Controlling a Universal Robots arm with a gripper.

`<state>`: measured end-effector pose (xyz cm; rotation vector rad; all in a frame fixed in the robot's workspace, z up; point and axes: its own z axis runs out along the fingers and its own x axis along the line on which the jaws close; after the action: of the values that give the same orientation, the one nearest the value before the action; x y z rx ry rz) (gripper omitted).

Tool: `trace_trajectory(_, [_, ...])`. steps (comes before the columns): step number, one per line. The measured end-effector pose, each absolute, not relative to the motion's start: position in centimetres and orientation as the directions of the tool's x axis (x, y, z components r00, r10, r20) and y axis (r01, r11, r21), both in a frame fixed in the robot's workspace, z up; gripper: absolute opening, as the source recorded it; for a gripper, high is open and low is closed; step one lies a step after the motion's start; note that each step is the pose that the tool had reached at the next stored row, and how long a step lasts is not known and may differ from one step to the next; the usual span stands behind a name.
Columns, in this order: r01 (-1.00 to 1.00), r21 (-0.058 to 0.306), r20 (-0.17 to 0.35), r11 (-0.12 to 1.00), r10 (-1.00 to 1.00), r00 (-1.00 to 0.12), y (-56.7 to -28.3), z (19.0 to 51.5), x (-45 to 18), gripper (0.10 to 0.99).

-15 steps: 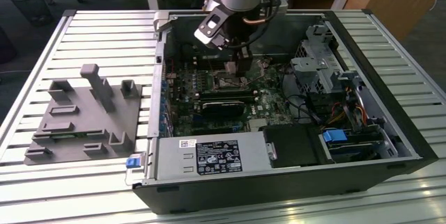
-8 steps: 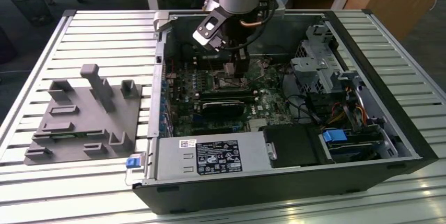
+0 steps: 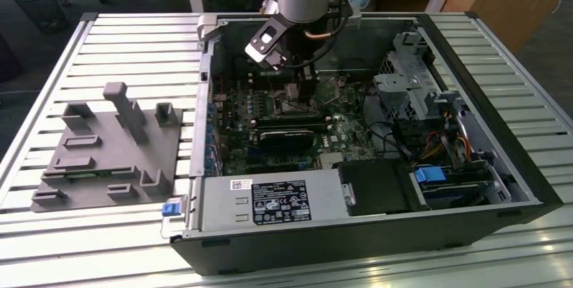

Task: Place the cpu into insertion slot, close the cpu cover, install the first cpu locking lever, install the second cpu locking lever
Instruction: 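Place the cpu into insertion slot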

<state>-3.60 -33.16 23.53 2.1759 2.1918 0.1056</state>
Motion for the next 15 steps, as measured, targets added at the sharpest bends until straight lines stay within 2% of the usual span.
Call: trace_trajectory(15, [0.996, 0.085, 0.012, 0.015, 1.0, -0.016, -32.8, 21.6, -3.8, 0.537])
